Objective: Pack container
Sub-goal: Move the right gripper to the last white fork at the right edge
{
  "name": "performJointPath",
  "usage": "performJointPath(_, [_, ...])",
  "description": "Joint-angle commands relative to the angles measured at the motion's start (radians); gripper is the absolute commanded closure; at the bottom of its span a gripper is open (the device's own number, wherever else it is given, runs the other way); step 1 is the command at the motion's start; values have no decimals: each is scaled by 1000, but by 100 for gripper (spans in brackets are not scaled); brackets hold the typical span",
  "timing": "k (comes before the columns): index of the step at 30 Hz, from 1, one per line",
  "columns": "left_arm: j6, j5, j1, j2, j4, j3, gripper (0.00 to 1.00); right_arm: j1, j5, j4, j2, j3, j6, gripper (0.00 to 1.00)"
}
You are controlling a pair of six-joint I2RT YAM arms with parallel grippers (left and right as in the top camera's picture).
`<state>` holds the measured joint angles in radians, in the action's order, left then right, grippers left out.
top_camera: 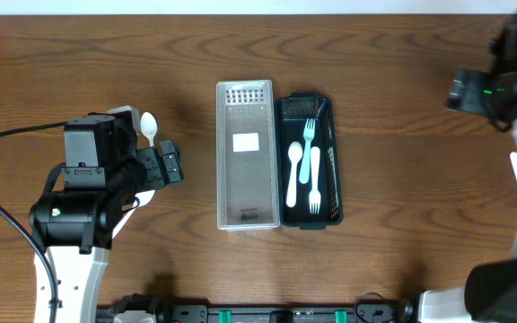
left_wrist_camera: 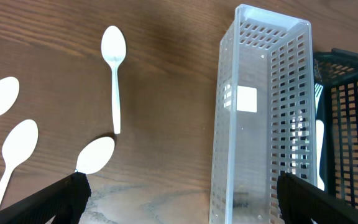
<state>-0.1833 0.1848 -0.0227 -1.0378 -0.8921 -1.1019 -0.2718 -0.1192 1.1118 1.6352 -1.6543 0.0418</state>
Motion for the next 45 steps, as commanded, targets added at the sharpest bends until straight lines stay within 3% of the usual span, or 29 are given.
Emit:
performJointPath(1, [-2, 9, -2, 0, 0, -19, 2, -132, 23, 8, 63, 11, -137, 6])
performJointPath(10, [-2, 9, -2, 0, 0, -19, 2, -353, 45, 14, 212, 71, -77, 11])
performJointPath(18, [-2, 9, -2, 0, 13, -19, 2, -443, 18, -186, 216, 267, -86, 11])
performJointPath(27, [-2, 9, -2, 0, 9, -19, 2, -489, 43, -370, 216, 447, -246, 10])
performJointPath(36, [-2, 9, -2, 0, 6, -19, 2, -495, 137, -387, 216, 447, -592, 9])
performJointPath(45, [-2, 9, -2, 0, 6, -19, 2, -606, 158, -387, 216, 447, -619, 9])
